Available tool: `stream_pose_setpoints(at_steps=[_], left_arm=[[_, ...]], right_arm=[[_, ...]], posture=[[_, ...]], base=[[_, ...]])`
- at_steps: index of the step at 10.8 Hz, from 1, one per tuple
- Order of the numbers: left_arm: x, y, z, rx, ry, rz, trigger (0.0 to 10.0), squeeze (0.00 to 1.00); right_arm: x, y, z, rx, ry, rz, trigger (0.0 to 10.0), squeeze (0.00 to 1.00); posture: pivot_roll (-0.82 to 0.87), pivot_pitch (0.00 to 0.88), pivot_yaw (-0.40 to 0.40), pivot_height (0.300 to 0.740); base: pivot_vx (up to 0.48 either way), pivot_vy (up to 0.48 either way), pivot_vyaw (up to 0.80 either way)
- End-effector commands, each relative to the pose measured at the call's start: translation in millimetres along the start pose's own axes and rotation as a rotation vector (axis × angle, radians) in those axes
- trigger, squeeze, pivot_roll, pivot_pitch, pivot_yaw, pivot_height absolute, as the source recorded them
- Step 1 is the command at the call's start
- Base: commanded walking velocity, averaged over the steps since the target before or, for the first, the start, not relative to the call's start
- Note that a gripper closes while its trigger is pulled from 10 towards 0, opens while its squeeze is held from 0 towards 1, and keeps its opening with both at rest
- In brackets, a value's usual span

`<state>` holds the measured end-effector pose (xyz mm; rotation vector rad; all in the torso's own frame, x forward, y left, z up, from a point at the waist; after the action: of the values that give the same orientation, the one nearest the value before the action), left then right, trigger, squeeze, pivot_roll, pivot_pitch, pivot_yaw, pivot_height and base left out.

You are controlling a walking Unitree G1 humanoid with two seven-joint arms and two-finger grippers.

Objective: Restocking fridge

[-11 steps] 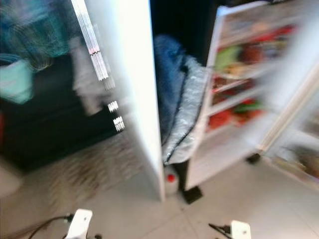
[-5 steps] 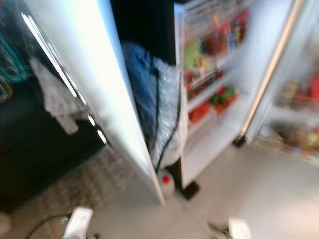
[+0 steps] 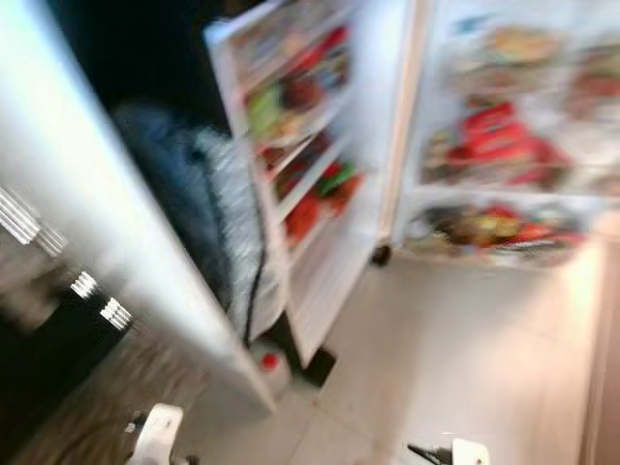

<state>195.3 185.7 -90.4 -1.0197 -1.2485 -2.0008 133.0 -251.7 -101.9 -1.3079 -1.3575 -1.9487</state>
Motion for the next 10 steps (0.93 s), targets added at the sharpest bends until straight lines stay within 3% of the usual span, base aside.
stream_pose_setpoints(at_steps=[1, 3, 10], left_arm=[[1.6, -12.6, 2.6, 0.004, 0.007, 0.037, 10.0, 0.0], [1.6, -12.7, 1.9, 0.005, 0.008, 0.037, 10.0, 0.0], [2.4, -18.2, 7.4, -0.015, 0.008, 0.054, 10.0, 0.0]], right_arm=[[0.1, -4.7, 2.6, -0.003, 0.006, 0.013, 10.0, 0.0], [0.2, -4.6, 2.0, 0.0, 0.005, 0.013, 10.0, 0.0], [0.2, -3.5, 1.7, -0.017, -0.002, -0.002, 10.0, 0.0]], posture=[[-0.09, 0.078, 0.116, 0.74], [-0.09, 0.079, 0.112, 0.74], [-0.09, 0.077, 0.115, 0.74]], base=[[0.0, 0.0, -0.8], [0.0, 0.0, -0.8], [0.0, 0.0, 0.0]])
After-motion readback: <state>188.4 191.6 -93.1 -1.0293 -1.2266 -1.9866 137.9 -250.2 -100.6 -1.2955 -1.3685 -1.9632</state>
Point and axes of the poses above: a point about 5 cm out from each wrist's last joint towards the gripper, its own x axis pointing back from the gripper into the wrist, its own y axis along the axis of the wrist's last joint, z = x × y, the point moved 1 cm from there along -x, pointing out of the wrist towards the gripper, and after that the axes turned 14 degrees about -x, right-handed, at the moved point
